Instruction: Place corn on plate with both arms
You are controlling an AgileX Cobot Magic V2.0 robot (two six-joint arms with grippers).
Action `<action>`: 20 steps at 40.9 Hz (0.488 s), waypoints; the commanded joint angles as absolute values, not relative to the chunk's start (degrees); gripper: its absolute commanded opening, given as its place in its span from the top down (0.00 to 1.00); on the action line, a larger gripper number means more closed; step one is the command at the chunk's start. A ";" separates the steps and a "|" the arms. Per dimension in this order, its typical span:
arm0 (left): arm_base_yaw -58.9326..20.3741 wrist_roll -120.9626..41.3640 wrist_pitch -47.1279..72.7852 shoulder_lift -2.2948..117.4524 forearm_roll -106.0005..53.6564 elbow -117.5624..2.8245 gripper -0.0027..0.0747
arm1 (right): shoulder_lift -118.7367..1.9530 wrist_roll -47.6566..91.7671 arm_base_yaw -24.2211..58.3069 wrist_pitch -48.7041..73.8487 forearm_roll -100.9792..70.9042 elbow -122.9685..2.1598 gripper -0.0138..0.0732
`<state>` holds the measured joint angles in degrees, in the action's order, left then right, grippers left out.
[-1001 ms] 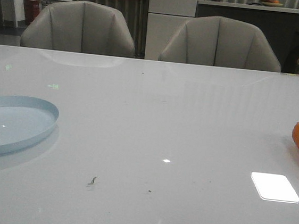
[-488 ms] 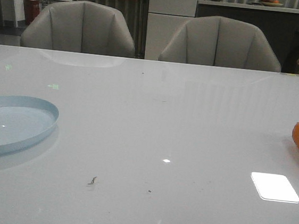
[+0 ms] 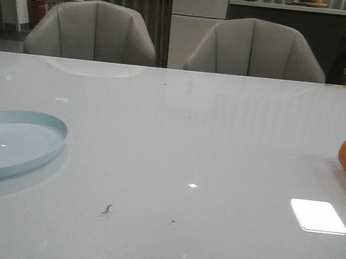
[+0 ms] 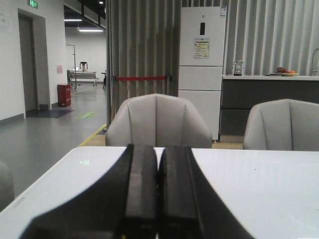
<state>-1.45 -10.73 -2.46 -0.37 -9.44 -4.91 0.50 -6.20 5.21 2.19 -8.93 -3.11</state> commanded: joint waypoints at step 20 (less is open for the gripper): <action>-1.52 -10.13 -5.19 19.03 -6.13 -29.81 0.84 | -22.64 -6.14 5.18 4.12 -8.89 -34.20 0.77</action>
